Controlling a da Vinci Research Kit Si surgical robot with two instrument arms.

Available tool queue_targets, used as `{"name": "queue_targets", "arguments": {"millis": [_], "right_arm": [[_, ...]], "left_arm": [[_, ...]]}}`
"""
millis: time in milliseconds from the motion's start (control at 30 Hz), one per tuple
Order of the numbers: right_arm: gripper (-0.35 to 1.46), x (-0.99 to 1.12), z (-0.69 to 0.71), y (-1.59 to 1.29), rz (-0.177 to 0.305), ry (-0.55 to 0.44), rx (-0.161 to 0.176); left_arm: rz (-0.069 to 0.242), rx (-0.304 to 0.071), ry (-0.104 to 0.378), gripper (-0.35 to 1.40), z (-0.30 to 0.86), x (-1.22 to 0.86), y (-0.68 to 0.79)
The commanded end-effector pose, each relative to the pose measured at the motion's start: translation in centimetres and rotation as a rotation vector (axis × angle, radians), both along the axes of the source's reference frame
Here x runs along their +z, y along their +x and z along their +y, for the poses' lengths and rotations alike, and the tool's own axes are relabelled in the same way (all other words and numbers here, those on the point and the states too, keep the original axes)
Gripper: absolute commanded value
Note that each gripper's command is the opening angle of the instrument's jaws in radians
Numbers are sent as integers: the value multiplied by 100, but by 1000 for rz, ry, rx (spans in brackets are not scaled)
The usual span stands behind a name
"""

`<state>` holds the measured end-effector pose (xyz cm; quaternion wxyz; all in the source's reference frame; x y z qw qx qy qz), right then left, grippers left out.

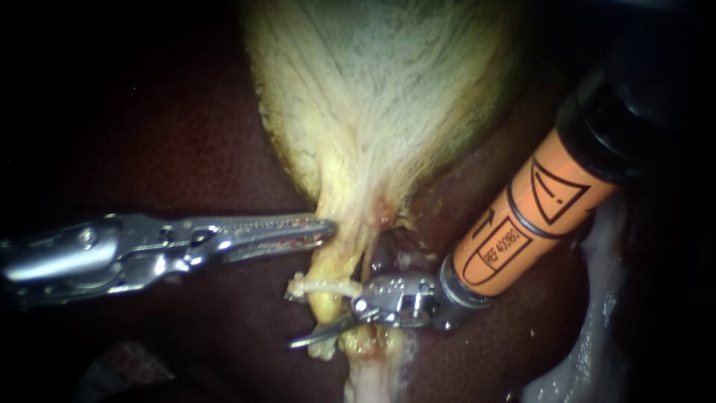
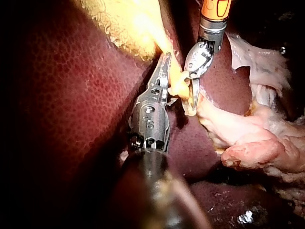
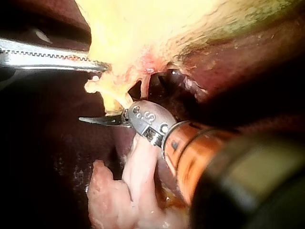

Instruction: Go to the cutting position left tube

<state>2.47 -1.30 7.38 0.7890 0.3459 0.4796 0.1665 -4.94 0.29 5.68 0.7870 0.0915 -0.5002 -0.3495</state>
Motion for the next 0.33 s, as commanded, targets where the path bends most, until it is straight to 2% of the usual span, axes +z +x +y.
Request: {"name": "queue_targets", "arguments": {"millis": [33, 333], "right_arm": [[125, 0, 0, 0, 0, -1, 0], [125, 0, 0, -3, -1, -2, 1]], "left_arm": [[0, 0, 0, -3, 0, 0, 0], [0, 0, 0, -3, 0, 1, -1]]}}
